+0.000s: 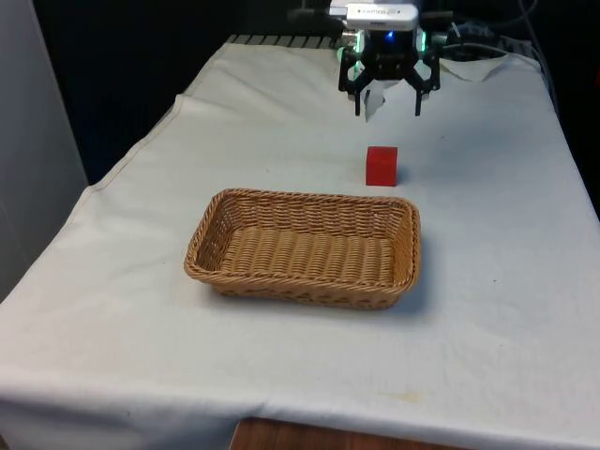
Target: Pick up the cube and place it into the basket.
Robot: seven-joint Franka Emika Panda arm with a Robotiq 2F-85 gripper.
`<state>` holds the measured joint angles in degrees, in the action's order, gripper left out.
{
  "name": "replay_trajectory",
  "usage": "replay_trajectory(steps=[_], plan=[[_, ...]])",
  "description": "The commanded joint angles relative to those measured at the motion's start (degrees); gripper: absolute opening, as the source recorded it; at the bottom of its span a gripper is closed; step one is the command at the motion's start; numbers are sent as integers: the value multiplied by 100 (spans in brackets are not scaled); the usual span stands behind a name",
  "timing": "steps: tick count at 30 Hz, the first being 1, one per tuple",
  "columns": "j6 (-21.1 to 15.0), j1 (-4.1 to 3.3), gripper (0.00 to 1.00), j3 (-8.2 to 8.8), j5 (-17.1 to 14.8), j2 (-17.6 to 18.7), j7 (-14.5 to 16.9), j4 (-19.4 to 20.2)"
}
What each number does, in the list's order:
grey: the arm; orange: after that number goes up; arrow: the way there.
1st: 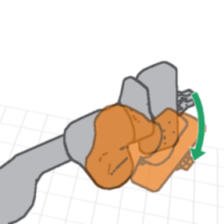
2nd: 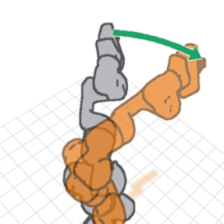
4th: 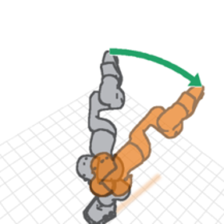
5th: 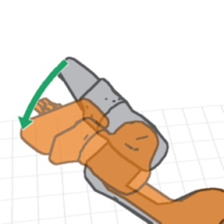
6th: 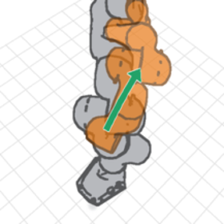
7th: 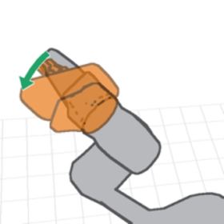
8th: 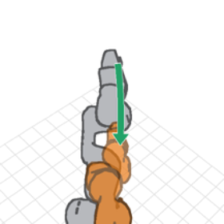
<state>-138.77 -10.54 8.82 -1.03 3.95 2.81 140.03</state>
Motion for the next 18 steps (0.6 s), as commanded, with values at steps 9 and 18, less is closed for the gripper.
replay_trajectory(steps=[9, 18], plan=[[-189, 0, 100, 0, -23, 172, -115, 17], [-424, -6, 100, -17, -29, 361, -195, 34]])
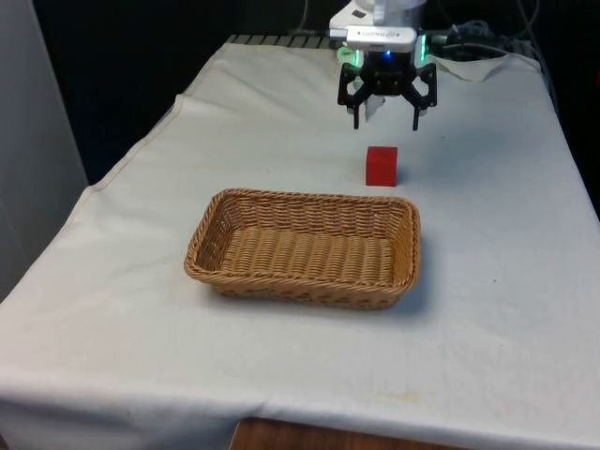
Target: Pick up the cube and place it into the basket.
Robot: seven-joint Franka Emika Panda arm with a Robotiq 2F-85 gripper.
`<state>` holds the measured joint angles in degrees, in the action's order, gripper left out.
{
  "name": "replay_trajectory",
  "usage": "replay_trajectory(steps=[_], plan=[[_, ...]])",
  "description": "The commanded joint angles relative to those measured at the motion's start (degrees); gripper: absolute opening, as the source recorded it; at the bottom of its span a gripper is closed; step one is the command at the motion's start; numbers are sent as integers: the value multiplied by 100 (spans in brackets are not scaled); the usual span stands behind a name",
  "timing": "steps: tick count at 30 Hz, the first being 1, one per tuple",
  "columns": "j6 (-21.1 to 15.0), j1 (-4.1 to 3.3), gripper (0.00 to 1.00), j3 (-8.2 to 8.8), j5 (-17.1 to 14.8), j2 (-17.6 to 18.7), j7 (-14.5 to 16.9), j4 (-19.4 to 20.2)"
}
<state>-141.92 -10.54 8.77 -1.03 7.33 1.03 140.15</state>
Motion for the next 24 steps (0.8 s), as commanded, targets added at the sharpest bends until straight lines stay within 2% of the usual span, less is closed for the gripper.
replay_trajectory(steps=[1, 2, 3, 9, 11, 16, 20, 21, 22, 24], plan=[[-143, -6, 100, -11, -34, 46, -17, 23], [-34, 0, 100, -6, 0, 23, -6, 0], [-172, -11, 100, -17, -34, 69, -23, 23], [-464, -17, 100, -57, -34, 258, -46, 46], [-418, -6, 100, -52, 0, 281, -40, 29], [-751, -17, 100, -97, -34, 458, -63, 57], [-894, -17, 100, -103, -29, 573, -63, 63], [-785, -11, 100, -92, 0, 544, -57, 40], [-928, -17, 100, -109, -29, 602, -63, 57], [-997, -17, 100, -109, -29, 659, -63, 57]])
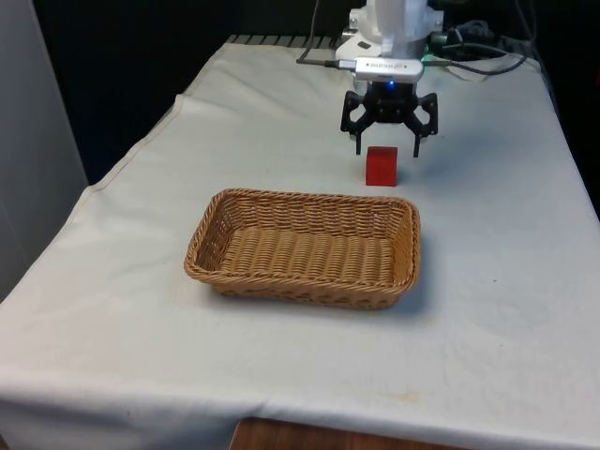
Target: Pick up the cube and place it into the basket.
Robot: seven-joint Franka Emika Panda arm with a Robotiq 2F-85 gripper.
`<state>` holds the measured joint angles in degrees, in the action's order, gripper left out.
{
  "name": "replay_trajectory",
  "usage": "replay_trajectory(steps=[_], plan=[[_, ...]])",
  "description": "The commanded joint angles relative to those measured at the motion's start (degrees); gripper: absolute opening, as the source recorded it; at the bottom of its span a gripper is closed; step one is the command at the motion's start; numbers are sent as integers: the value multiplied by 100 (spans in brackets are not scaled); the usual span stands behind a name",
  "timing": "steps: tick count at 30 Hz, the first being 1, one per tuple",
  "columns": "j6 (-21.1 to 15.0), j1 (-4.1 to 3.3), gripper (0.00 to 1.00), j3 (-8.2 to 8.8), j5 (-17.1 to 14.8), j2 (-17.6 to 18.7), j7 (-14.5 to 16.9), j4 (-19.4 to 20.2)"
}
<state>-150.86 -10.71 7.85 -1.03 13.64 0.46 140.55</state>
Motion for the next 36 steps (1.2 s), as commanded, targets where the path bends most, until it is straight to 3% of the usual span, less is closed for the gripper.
replay_trajectory(steps=[1, 20, 36], plan=[[-160, 0, 100, -23, -29, 74, -6, 17], [-602, -6, 100, -29, -23, 487, 0, -17], [-584, -6, 100, -11, 0, 510, 0, -17]])
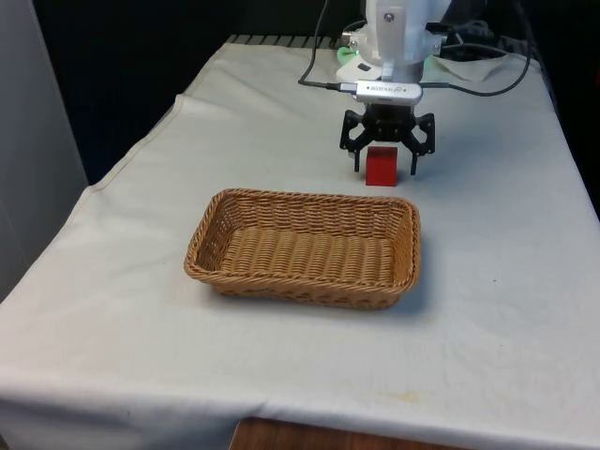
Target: Pick up the cube and place it into the basket.
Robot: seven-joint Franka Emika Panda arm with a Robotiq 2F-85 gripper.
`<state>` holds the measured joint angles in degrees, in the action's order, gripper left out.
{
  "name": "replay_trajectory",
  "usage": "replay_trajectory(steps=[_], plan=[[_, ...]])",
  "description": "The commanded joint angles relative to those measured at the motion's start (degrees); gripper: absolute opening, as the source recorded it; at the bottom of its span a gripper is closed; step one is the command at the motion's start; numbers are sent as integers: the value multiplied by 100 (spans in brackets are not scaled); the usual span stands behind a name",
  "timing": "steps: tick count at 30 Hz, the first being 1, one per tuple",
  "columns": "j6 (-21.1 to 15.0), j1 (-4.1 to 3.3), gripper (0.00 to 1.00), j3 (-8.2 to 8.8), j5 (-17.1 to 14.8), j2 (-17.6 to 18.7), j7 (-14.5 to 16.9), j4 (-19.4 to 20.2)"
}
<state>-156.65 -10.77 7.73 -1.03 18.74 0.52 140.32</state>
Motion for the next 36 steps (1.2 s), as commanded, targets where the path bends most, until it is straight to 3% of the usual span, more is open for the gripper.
replay_trajectory(steps=[1, 16, 22, 25, 26, 32, 36], plan=[[-6, 0, 100, 0, 0, 0, -6, 0], [11, 6, 100, 23, 0, 0, 17, 0], [-11, 40, 100, 17, -34, 23, 74, 6], [11, 17, 100, 40, 0, 11, 40, 6], [-11, 46, 100, 17, -40, 23, 80, 6], [11, 23, 100, 46, 0, 17, 46, 6], [-11, 52, 100, 17, -40, 23, 92, 0]])
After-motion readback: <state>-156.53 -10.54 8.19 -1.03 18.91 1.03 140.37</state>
